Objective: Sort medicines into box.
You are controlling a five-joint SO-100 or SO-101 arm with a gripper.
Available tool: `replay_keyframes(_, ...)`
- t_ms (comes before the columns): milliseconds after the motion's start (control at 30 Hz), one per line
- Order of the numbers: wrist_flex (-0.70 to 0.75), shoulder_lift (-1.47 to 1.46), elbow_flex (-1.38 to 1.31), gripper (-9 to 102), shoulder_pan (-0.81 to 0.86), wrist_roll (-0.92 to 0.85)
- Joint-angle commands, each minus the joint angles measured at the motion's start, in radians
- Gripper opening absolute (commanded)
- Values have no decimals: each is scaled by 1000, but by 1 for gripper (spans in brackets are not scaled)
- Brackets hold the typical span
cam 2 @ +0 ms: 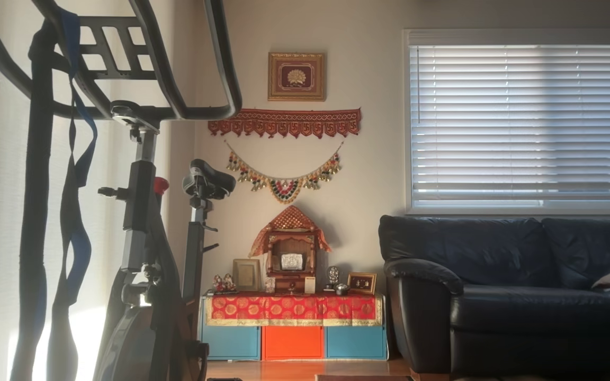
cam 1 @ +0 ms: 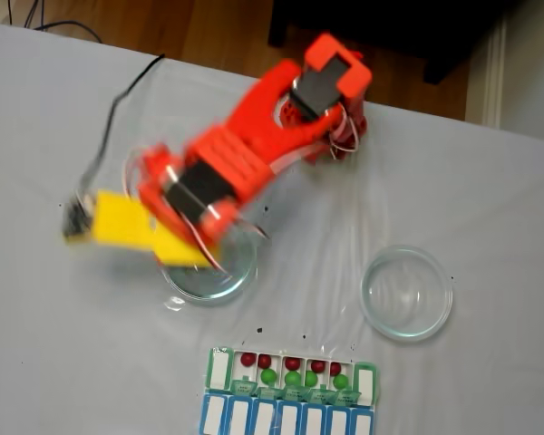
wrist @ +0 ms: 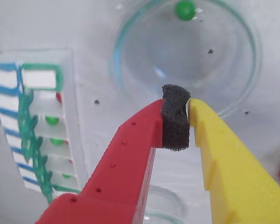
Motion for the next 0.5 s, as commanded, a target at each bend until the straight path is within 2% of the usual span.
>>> replay_keyframes(0,-172,238,216,2,57,8)
replay_keyframes(167,-489,535,716,1,87,8)
replay_keyframes(267,-604,684,923,1,86,-2)
replay_keyframes(367,-680,730,1015,1,71,0)
replay_keyframes(467,-724,658,988,1,34,48)
